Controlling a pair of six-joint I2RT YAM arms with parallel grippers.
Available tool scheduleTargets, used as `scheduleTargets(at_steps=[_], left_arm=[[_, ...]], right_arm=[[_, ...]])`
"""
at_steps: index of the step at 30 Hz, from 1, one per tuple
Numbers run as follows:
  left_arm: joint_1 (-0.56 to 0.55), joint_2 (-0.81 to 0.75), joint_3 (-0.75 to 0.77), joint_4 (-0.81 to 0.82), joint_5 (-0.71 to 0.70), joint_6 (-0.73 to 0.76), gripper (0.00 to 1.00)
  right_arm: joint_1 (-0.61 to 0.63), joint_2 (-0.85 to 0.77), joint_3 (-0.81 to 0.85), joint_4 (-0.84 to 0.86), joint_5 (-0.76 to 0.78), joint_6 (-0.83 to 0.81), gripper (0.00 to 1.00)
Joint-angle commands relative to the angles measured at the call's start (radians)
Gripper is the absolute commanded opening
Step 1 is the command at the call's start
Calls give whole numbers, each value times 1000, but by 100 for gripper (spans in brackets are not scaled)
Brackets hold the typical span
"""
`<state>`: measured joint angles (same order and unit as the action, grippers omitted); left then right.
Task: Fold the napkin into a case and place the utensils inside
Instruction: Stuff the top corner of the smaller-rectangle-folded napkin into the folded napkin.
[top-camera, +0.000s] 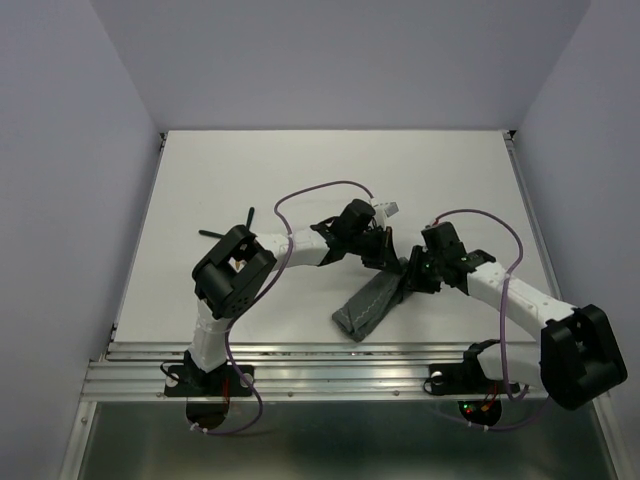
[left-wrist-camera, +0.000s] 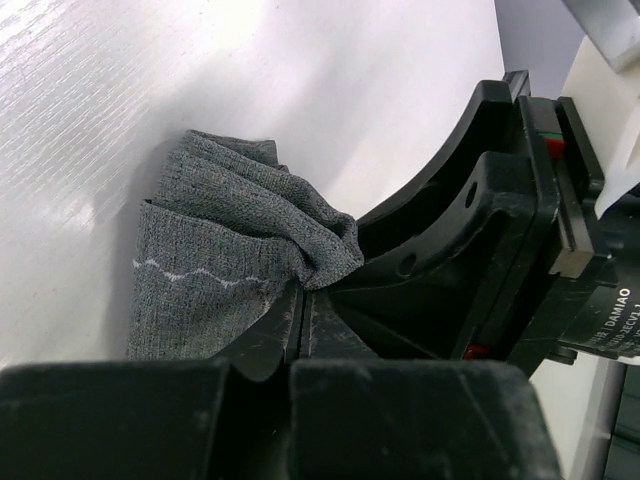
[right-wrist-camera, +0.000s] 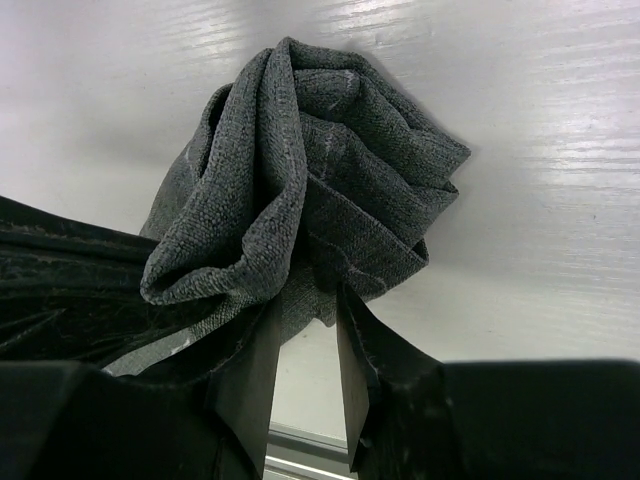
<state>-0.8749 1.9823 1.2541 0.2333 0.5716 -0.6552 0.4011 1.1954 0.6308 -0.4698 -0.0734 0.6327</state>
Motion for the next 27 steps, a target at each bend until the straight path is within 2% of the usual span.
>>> scheduleTargets(at_steps=[1,10,15,23,27], left_arm=[[1,-54,-12,52,20,-4,0],[1,-50,-13,52,24,-8,0],[1,-53,-16,54,24,-11,0],[1,-54,-18,57,27,-14,0],[2,-50,-22,57,25,-15,0]], right_arm=[[18,18,18,69,44,10,34],[47,89,9,103,126,28,31],[47,95,14,99,165,32,23],[47,79,23,73,198,33,1],[47,38,24,63,195,36,1]])
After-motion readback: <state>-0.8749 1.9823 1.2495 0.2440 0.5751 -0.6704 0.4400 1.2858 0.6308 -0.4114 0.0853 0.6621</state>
